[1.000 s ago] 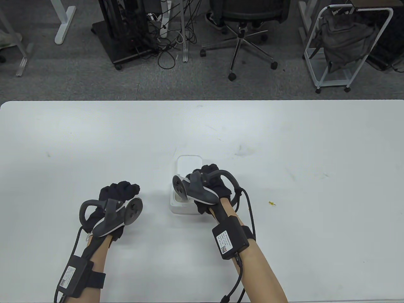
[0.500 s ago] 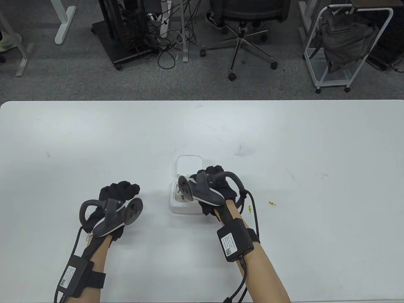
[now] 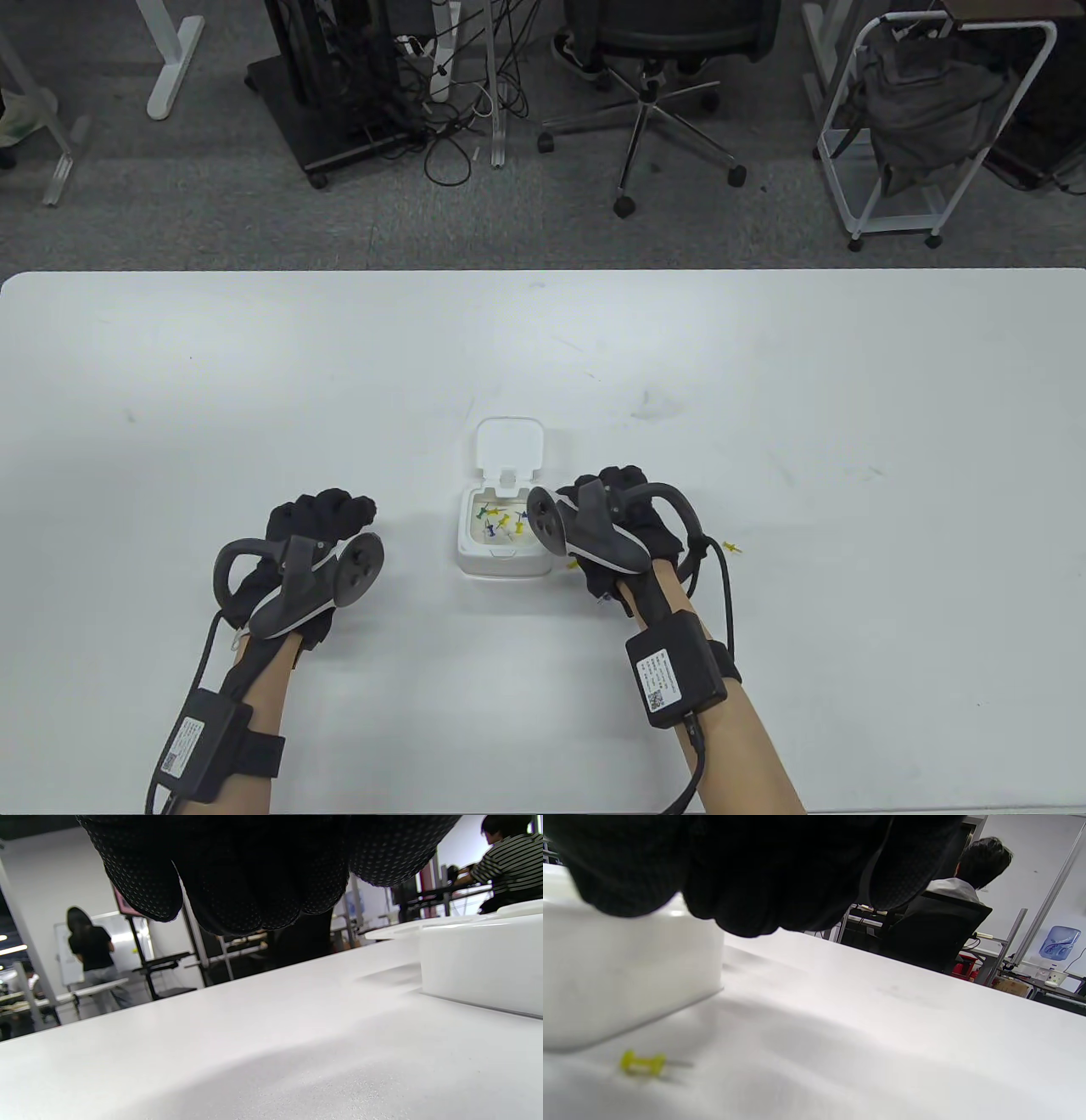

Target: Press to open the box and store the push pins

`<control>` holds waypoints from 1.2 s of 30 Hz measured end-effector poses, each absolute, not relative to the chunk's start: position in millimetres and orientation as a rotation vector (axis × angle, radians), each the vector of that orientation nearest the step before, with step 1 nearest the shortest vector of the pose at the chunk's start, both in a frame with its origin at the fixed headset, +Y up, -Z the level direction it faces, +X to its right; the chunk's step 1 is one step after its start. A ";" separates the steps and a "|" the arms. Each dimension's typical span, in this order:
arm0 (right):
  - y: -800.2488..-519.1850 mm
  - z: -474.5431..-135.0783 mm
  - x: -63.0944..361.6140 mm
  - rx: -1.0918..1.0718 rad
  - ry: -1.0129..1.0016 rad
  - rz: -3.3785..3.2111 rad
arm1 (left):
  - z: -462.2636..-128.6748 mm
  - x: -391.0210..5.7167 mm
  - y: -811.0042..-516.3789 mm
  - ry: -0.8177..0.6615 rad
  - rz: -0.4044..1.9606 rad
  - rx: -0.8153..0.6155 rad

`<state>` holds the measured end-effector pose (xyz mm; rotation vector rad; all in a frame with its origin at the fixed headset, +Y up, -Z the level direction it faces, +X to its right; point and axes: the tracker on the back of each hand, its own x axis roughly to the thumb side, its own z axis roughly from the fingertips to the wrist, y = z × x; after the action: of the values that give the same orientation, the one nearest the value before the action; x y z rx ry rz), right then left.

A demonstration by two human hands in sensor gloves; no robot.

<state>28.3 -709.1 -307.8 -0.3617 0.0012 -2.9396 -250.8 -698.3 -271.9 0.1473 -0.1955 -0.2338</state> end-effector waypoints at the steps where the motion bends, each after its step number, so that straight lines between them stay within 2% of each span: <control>1: -712.2 -307.4 29.3 -0.361 -0.010 -2.941 | -271.8 -250.8 -698.2 -0.195 -0.234 0.146; 15: -750.7 -303.2 34.3 -0.367 -0.115 -2.930 | -272.5 -251.3 -698.2 -0.195 -0.234 0.141; 36: -757.5 -301.4 22.4 -0.418 -0.025 -2.843 | -272.4 -251.5 -698.8 -0.195 -0.236 0.137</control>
<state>22.4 -757.5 -301.4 -0.4178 -0.0246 -2.8431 -251.5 -698.8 -272.4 0.1366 -0.1951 -0.2364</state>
